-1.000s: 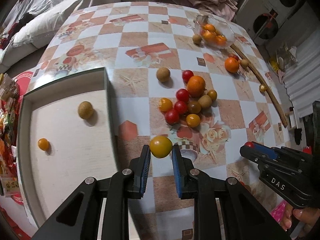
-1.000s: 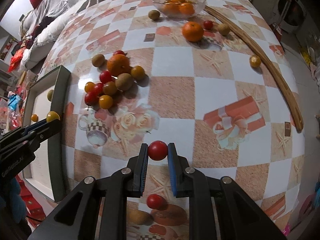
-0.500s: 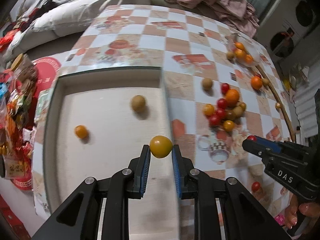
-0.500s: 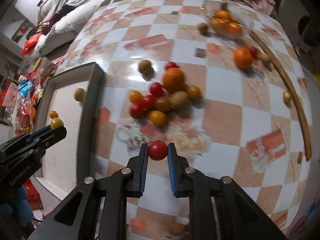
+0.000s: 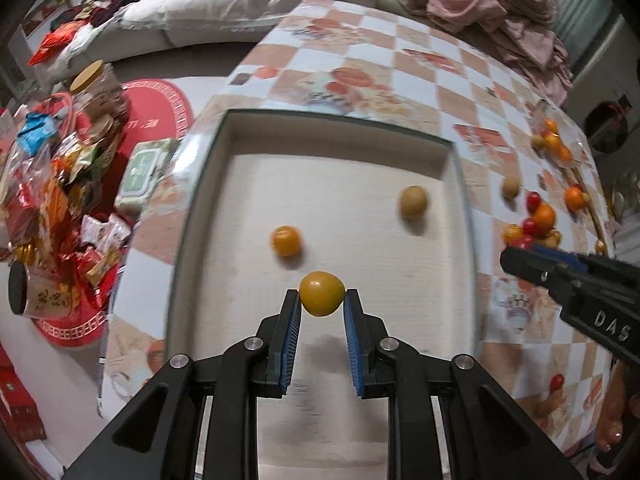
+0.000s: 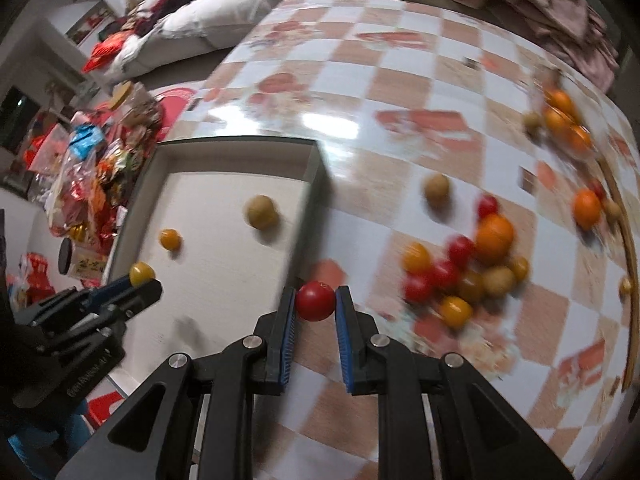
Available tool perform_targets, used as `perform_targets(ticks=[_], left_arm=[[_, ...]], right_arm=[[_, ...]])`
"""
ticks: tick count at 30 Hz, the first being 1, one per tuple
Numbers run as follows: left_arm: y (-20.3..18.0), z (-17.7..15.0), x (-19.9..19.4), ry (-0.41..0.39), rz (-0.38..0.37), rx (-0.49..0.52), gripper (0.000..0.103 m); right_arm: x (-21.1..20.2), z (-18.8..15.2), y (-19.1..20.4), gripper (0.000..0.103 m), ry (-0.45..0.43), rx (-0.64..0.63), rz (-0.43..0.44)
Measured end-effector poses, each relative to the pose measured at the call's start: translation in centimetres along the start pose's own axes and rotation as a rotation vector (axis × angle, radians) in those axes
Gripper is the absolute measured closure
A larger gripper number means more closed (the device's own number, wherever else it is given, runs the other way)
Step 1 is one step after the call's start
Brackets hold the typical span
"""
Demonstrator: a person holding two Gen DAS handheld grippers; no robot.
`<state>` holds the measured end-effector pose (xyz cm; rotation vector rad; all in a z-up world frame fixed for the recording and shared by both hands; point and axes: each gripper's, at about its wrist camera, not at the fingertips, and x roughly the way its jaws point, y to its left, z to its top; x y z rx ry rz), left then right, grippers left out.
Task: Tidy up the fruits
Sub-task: 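Carry both held cherry tomatoes over the white tray, then open the left tool over the tray while the right tool releases its red tomato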
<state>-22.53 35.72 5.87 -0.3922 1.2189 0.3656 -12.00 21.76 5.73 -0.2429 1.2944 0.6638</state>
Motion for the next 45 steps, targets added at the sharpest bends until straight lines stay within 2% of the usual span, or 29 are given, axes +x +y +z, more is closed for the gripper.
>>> perform_targets(ticks=[10, 21, 27, 32, 33, 34, 35, 36, 38, 41, 42, 45], left_arm=[[3.4, -1.0, 2.4, 0.047, 0.041, -0.050, 0.080], [3.3, -1.6, 3.2, 0.061, 0.048, -0.026, 0.080], [3.0, -1.6, 3.4, 0.068, 0.059, -0.004, 0.079], [2.9, -1.7, 3.3, 0.066, 0.064, 0.009, 0.079], [2.9, -1.7, 3.3, 0.067, 0.064, 0.012, 0.079], [2.9, -1.8, 3.3, 0.069, 0.063, 0.013, 0.068], [2.9, -1.9, 3.2, 0.066, 0.066, 0.011, 0.041], [3.0, -1.9, 3.0, 0.051, 0.075, 0.007, 0.032], [3.0, -2.1, 2.3, 0.014, 0.084, 0.011, 0.031], [3.0, -2.2, 2.4, 0.034, 0.079, 0.012, 0.031], [3.0, -2.2, 2.4, 0.036, 0.079, 0.014, 0.031], [2.9, -2.3, 2.3, 0.037, 0.081, 0.010, 0.031]], right_arm=[[4.3, 3.3, 5.3, 0.082, 0.046, -0.070, 0.072], [7.9, 4.0, 7.6, 0.082, 0.099, -0.117, 0.044], [8.6, 3.9, 8.2, 0.082, 0.095, -0.145, 0.016], [8.6, 4.0, 8.1, 0.076, 0.102, -0.145, 0.032], [8.5, 4.1, 8.1, 0.071, 0.103, -0.145, 0.037], [8.4, 4.1, 8.1, 0.063, 0.104, -0.146, 0.039], [8.4, 4.1, 8.1, 0.060, 0.103, -0.148, 0.039], [8.3, 4.1, 8.0, 0.056, 0.100, -0.148, 0.044], [8.0, 4.1, 8.0, 0.055, 0.095, -0.145, 0.055], [7.6, 4.3, 7.8, 0.054, 0.082, -0.136, 0.073], [7.4, 4.4, 7.8, 0.051, 0.079, -0.131, 0.080], [6.5, 4.7, 7.5, 0.032, 0.060, -0.102, 0.119]])
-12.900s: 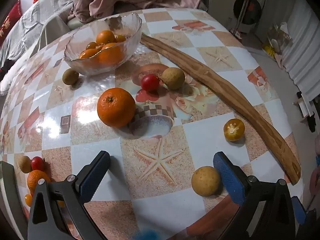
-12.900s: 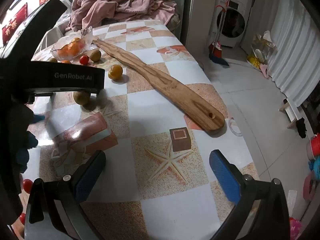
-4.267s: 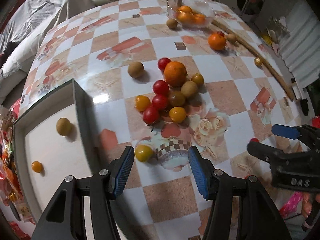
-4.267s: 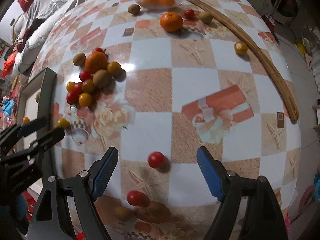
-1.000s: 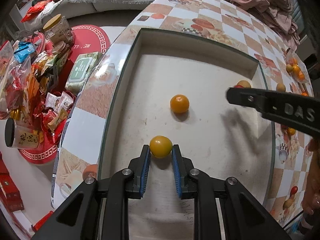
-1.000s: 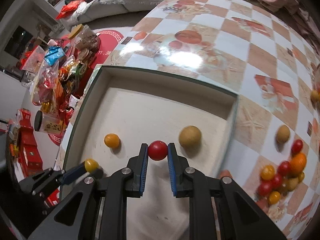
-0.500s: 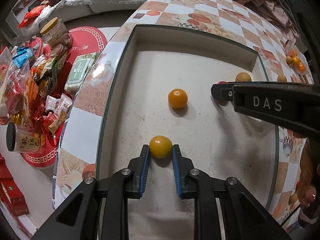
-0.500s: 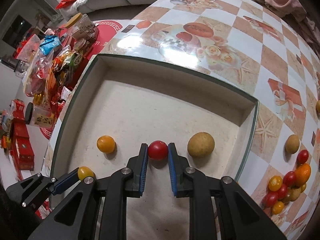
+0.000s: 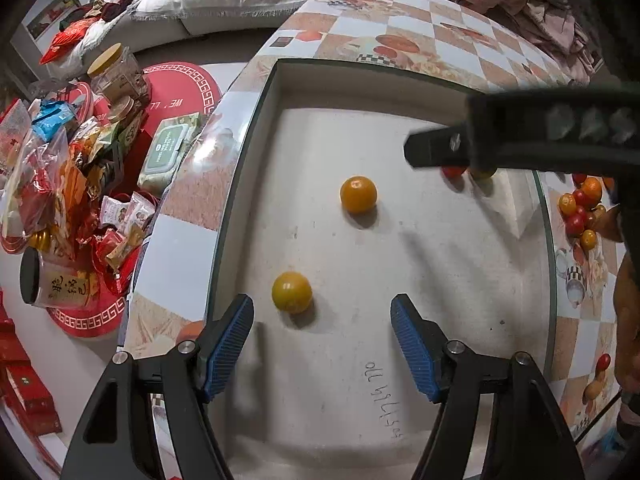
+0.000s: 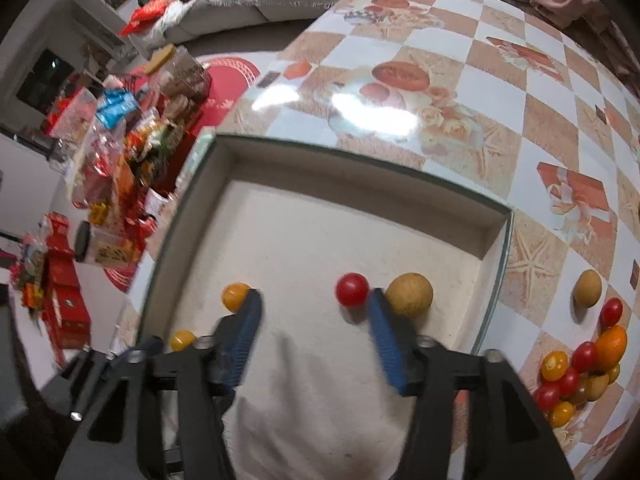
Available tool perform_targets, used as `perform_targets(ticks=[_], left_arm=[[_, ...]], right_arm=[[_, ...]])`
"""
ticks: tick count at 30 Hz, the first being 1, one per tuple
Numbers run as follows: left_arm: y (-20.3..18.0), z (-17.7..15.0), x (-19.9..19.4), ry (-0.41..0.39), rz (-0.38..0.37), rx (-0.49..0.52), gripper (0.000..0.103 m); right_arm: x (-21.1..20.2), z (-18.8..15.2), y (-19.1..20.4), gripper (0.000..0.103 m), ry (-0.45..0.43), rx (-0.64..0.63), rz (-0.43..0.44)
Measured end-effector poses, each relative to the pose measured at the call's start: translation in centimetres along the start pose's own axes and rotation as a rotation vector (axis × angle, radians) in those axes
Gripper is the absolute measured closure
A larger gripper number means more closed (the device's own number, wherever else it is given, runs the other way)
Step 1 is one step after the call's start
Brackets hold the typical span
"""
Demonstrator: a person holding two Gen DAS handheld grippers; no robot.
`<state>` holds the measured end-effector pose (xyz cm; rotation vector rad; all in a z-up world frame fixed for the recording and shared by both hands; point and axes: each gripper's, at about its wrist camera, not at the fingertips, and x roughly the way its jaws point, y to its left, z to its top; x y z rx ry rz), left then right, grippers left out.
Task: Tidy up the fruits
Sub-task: 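Open the left tool over the tray while the right tool releases its red tomato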
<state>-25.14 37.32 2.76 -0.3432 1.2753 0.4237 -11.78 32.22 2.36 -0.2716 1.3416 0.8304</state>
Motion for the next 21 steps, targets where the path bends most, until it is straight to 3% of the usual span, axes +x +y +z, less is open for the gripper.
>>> perform_targets(ticks=[2, 10, 21], left_arm=[[-0.1, 0.0, -0.1, 0.004, 0.003, 0.001, 0.031], [-1.9, 0.4, -1.0, 0.002, 0.004, 0.051, 0.031], [-8.3, 2.2, -2.4, -0.025, -0.053, 0.167, 0.031]], right_arm=[[-0.8, 0.1, -0.2, 0.023, -0.022, 0.013, 0.021], [-4.5, -0.1, -1.5, 0.023, -0.113, 0.072, 0.000], [-8.3, -4.0, -9.3, 0.023, -0.141, 0.244, -0.085]])
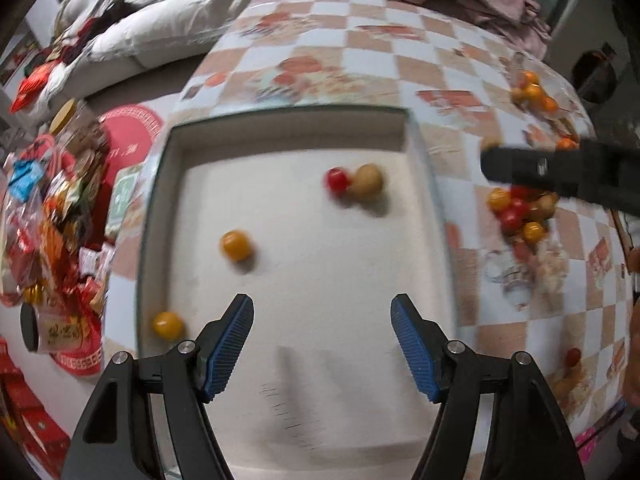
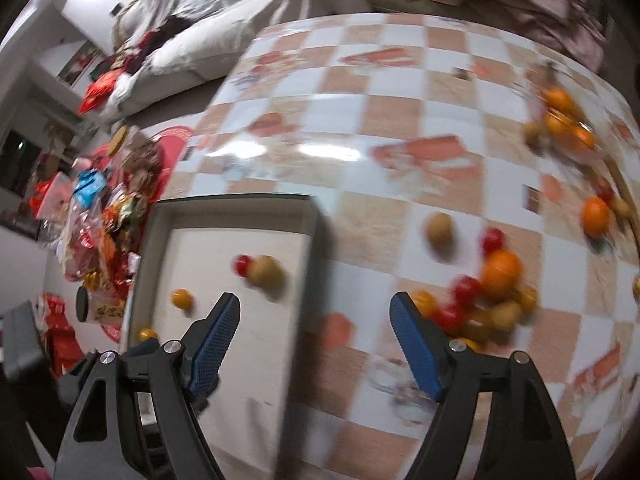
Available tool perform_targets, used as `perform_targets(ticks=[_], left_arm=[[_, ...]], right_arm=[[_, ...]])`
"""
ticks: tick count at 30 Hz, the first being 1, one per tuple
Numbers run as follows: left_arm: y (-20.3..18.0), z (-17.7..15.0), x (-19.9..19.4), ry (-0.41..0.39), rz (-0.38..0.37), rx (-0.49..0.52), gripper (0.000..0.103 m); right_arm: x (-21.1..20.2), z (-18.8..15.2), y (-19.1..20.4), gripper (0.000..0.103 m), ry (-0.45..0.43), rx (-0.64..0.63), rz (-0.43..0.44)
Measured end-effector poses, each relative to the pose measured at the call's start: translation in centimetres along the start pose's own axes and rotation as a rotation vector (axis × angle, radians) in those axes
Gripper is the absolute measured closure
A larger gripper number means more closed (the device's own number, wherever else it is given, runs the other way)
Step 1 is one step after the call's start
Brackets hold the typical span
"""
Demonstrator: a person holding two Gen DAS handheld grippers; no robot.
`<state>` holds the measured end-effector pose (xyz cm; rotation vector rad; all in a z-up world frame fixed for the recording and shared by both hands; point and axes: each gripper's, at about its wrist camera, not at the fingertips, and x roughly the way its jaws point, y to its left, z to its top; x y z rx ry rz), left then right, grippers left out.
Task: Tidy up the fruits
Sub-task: 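Open the left tool over the tray while the right tool releases its red tomato, then move both open tools back toward the fruit pile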
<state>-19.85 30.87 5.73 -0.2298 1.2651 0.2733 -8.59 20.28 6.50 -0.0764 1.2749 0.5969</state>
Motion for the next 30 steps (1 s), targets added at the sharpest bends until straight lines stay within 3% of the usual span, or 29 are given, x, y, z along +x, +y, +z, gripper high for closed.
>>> perform_targets(ticks=[8, 16, 26, 30], left_arm=[[-5.7, 2.7, -1.2, -0.034, -0.077, 0.076, 0.031], [-11.5, 3.8, 0.3, -0.009, -0.130, 0.099, 0.031], [-13.7, 3.4, 4.2, 0.042, -0.067, 0.106, 0.031], [-14.0, 3.5, 5.0, 0.046, -0.049, 0.101, 0.031]], right_arm=[[-2.6, -2.8, -8.6, 0.023, -0.010, 0.131, -0.114], [-4.4, -5.0, -17.4, 0.023, -0.005, 0.264, -0.218], [-4.9, -5.4, -24.9, 0.023, -0.026, 0.354, -0.297], [-4.7, -5.0, -26.8, 0.034, -0.047, 0.368, -0.329]])
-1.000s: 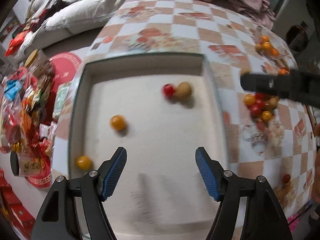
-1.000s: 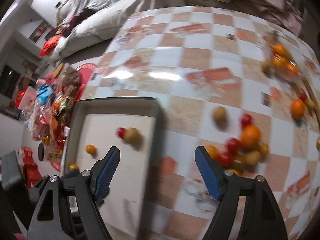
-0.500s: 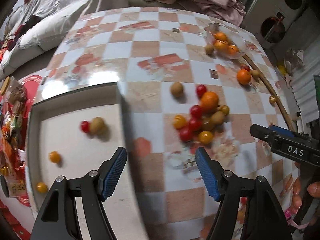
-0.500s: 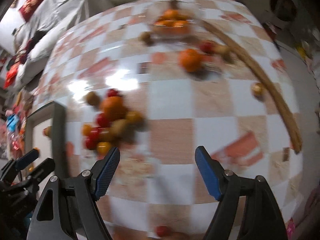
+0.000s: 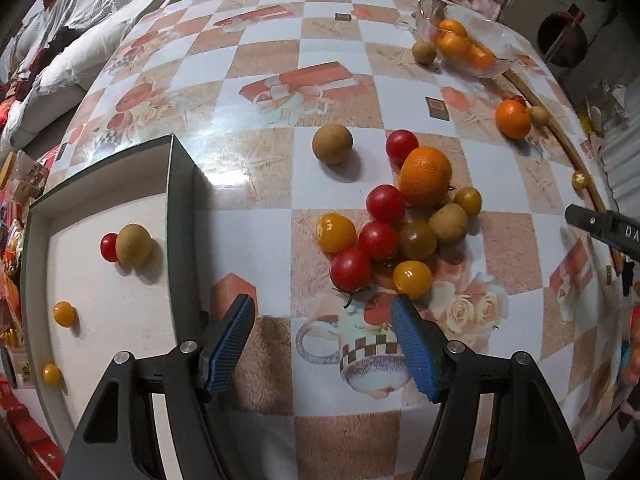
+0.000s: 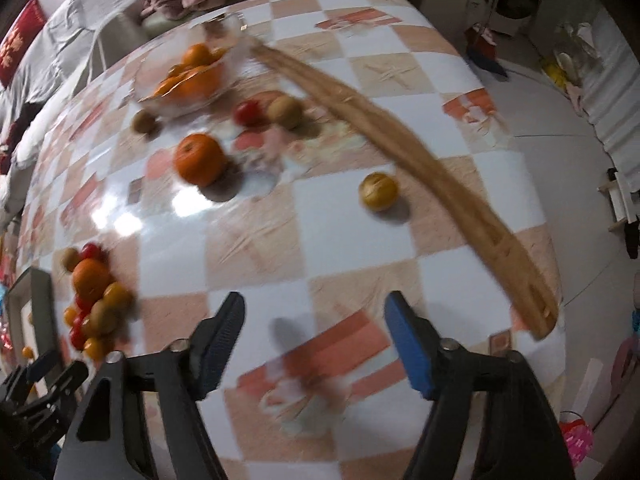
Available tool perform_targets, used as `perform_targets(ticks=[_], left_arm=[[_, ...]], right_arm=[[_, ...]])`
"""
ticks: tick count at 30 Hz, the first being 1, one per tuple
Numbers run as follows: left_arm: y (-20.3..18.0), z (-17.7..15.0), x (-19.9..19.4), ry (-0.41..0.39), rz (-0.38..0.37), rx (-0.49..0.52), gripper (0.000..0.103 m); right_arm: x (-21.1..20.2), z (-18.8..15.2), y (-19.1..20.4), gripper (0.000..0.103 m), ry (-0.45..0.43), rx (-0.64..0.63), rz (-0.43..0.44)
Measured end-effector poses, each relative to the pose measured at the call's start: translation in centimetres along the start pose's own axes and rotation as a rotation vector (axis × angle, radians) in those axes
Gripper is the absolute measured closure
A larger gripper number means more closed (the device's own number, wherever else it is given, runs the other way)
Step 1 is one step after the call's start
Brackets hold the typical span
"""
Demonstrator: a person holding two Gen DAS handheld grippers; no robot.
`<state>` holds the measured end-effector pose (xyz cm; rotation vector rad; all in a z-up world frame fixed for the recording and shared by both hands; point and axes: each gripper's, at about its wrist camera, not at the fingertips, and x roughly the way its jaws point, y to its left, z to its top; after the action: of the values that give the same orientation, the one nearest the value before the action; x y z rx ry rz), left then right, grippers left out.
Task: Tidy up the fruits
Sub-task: 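Move both open tools back toward the fruit pile, then grasp a yellow cherry tomato with the right tool while the left tool grasps a red one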
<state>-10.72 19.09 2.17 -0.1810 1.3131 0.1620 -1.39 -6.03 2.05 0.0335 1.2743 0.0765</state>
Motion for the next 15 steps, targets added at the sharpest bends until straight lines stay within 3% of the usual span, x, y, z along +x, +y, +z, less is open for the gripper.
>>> perform_targets(ticks=[11, 15], left_arm=[[-0.3, 0.5, 1.4, -0.006, 0.025, -0.018, 0.031], [-0.2, 0.9, 1.6, -0.009, 0.025, -0.025, 0.032]], right_arm=[[1.8, 3.7, -1.3, 0.045, -0.054, 0.007, -0.028], [2.1, 4.8, -1.1, 0.059, -0.075, 0.013, -0.046]])
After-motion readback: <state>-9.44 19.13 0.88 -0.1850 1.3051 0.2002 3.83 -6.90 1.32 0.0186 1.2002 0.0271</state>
